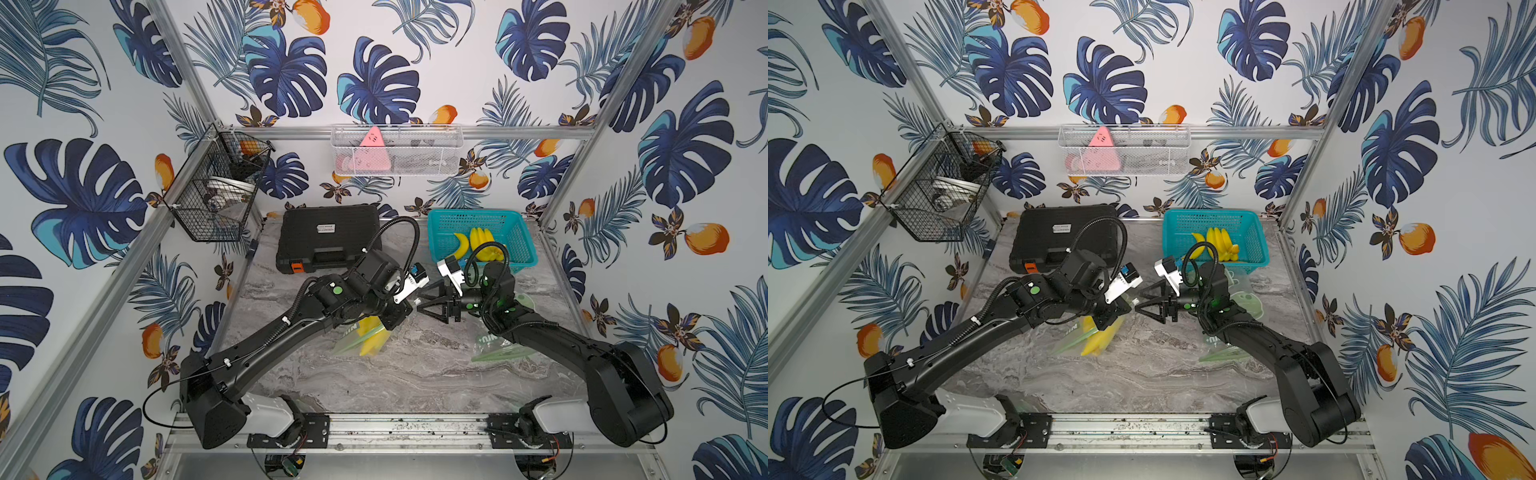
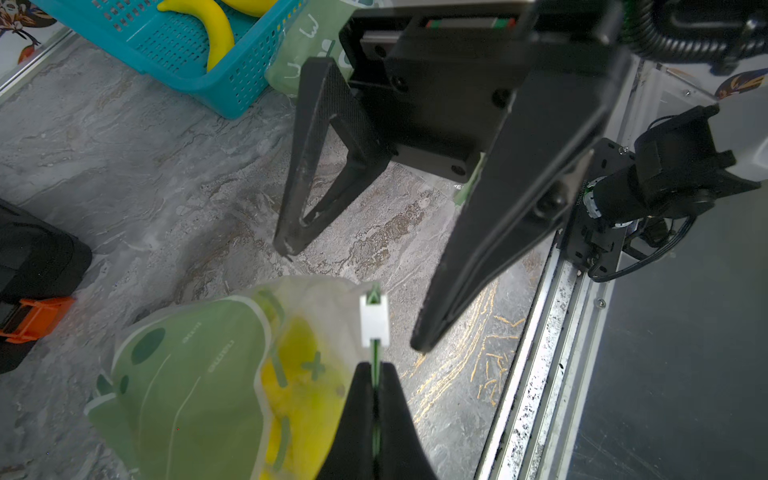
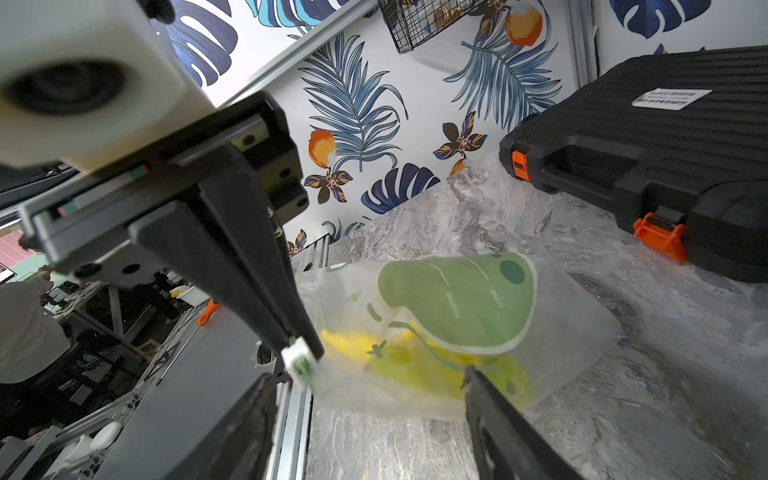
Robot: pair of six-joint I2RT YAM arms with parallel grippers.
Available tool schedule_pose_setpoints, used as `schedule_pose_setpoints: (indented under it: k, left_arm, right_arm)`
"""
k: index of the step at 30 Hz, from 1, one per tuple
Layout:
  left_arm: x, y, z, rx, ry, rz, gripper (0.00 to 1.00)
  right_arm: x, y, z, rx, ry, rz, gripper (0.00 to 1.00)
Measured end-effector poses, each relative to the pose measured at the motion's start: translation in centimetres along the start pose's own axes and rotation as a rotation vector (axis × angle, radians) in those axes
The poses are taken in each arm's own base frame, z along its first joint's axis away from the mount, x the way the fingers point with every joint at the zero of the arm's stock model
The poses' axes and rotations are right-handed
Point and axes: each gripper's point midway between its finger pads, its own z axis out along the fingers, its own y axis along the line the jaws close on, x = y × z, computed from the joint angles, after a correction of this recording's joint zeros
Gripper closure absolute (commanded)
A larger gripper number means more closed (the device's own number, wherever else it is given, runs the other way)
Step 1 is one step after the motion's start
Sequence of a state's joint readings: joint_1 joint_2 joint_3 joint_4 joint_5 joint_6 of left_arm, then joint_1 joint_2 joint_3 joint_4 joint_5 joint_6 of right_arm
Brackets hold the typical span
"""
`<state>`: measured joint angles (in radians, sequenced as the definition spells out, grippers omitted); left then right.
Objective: Open the zip-top bag and take out the banana
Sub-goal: Pick up the zipper food storage bag at the center of the board.
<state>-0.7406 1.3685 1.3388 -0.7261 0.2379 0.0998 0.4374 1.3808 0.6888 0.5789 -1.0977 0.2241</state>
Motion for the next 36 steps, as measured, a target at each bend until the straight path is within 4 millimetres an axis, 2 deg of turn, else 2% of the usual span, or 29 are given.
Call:
schedule_pose_setpoints:
  k: [5,8,15,21,25,30,32,34,36]
  left_arm:
    - [0.2,0.3,-0.1,0.017,-0.02,-0.018,1.0]
    - [0.5,0.5,-0.1,0.03,-0.028,-0.049,1.0]
    - [1.0,0.1,0.0,0.067,-0.043,-0.078,1.0]
    - [0.7,0.3,-0.2,0.073,-0.06,-0.081,1.0]
    - [0.6,0.4,-0.2,0.073,-0.064,-0.084,1.0]
    - [0.3,0.9,-0.3,0.062,-0.077,-0.092,1.0]
    - [0.5,1.2,-0.3,0.057,-0.077,-0.099,1.0]
    - [0.5,1.1,-0.2,0.074,-0.079,-0.105,1.0]
    - [0.6,1.1,-0.2,0.08,-0.081,-0.109,1.0]
  right_arm:
    - [0.2,0.8,0.5,-0.03,0.008,-0.031,0.31]
    - [1.0,1.2,1.4,-0.057,0.026,-0.036,0.34]
    - [1.9,0.4,2.0,-0.062,0.031,-0.047,0.41]
    - [1.3,0.1,2.2,-0.06,0.023,-0.078,0.5]
    - [1.0,0.3,2.3,-0.073,0.023,-0.094,0.63]
    - [0.6,0.8,2.3,-0.095,0.03,-0.102,0.89]
    - [0.6,1.0,2.4,-0.104,0.034,-0.102,0.96]
    - [0.7,0.7,2.4,-0.085,0.037,-0.088,1.0]
    - [0.7,0.7,2.3,-0.08,0.048,-0.08,1.0]
